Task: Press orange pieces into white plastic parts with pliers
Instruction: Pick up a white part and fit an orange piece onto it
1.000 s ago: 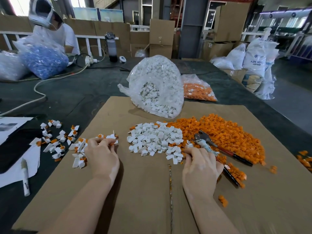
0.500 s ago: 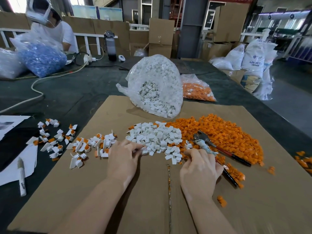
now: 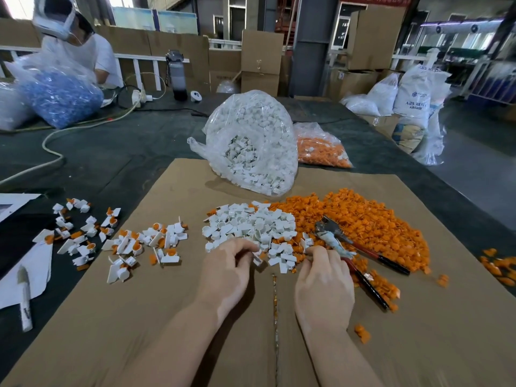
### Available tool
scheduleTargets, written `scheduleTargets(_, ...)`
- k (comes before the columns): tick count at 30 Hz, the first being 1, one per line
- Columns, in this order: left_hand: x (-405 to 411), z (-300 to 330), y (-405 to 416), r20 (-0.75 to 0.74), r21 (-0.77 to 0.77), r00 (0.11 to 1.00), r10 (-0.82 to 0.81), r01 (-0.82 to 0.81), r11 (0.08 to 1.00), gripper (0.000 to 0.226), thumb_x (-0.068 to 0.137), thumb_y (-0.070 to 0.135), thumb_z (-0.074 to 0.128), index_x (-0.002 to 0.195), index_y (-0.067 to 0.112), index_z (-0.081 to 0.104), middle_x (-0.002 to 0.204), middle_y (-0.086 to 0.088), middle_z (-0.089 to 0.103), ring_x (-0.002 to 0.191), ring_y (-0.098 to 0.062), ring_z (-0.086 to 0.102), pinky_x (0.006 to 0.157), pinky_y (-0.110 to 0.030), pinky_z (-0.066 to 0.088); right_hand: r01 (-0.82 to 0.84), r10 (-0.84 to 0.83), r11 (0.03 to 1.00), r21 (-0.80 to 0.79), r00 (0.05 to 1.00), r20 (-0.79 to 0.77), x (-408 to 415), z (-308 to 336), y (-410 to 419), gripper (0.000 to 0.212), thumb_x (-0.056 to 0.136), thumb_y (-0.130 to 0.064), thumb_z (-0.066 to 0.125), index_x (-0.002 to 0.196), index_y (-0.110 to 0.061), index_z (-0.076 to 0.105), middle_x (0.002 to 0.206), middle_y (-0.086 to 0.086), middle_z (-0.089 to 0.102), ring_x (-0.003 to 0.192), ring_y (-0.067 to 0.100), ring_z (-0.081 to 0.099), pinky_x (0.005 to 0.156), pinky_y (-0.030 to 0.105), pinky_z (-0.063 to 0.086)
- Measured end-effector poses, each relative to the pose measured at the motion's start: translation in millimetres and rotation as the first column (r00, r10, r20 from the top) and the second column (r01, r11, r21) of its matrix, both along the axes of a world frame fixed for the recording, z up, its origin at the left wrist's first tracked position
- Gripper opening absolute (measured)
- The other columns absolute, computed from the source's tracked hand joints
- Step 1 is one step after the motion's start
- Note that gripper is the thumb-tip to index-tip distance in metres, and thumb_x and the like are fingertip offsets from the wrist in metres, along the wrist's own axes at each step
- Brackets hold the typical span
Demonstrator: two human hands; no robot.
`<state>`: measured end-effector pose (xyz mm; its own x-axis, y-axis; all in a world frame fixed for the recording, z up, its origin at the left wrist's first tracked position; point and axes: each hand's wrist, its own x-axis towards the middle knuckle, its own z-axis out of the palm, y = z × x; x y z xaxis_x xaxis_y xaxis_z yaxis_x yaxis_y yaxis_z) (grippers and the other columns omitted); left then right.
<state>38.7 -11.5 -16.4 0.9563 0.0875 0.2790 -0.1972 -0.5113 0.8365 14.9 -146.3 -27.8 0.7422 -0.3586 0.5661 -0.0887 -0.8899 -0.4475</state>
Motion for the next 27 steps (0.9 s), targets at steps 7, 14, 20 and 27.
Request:
scheduleTargets(7,2,2,25,-0.048,-0.098,0.972,0.23,-0.234,0.967,0.013,0.087,0.014,0.064,0.084,0.026,0.066,0.08,0.016,0.063,0.078,0.0,0.057,0.065,0.002,0.037,-0.061,0.064,0.996,0.071,0.997,-0.034,1,0,-1,0.01,0.082,-0.001,0.065,0.09,-0.005,0.068,0.086,0.01,0.067,0.079,0.031,0.06,0.07,0.039,0.049)
scheduleTargets(14,18,2,75,0.127,0.237,0.913,0.388,-0.407,0.882,0.021,0.089,-0.001,0.054,0.104,0.008,0.066,0.094,-0.007,0.06,0.09,-0.022,0.052,0.079,-0.028,0.04,-0.04,0.042,0.997,0.062,0.998,-0.043,1,1,0,0.009,0.081,0.0,0.066,0.086,-0.006,0.07,0.085,0.009,0.067,0.081,0.032,0.06,0.07,0.041,0.045)
scheduleTargets(20,20,-1,79,0.092,0.438,0.906,0.414,-0.41,0.8,0.028,0.09,-0.002,0.05,0.109,0.006,0.069,0.105,-0.011,0.059,0.102,-0.029,0.043,0.084,-0.033,0.037,0.044,-0.042,0.998,0.036,0.998,-0.051,-1,3,1,0.012,0.079,0.0,0.065,0.086,-0.008,0.07,0.088,0.009,0.067,0.085,0.034,0.058,0.072,0.04,0.039)
scheduleTargets(27,17,3,63,0.185,0.436,0.937,0.295,-0.347,0.83,0.031,0.083,-0.005,0.057,0.107,0.008,0.07,0.101,-0.005,0.059,0.098,-0.018,0.038,0.08,-0.023,0.031,0.111,-0.108,0.994,0.023,0.987,-0.121,-3,7,2,0.026,0.066,0.0,0.068,0.091,-0.004,0.066,0.092,0.015,0.062,0.086,0.036,0.055,0.07,0.041,0.039)
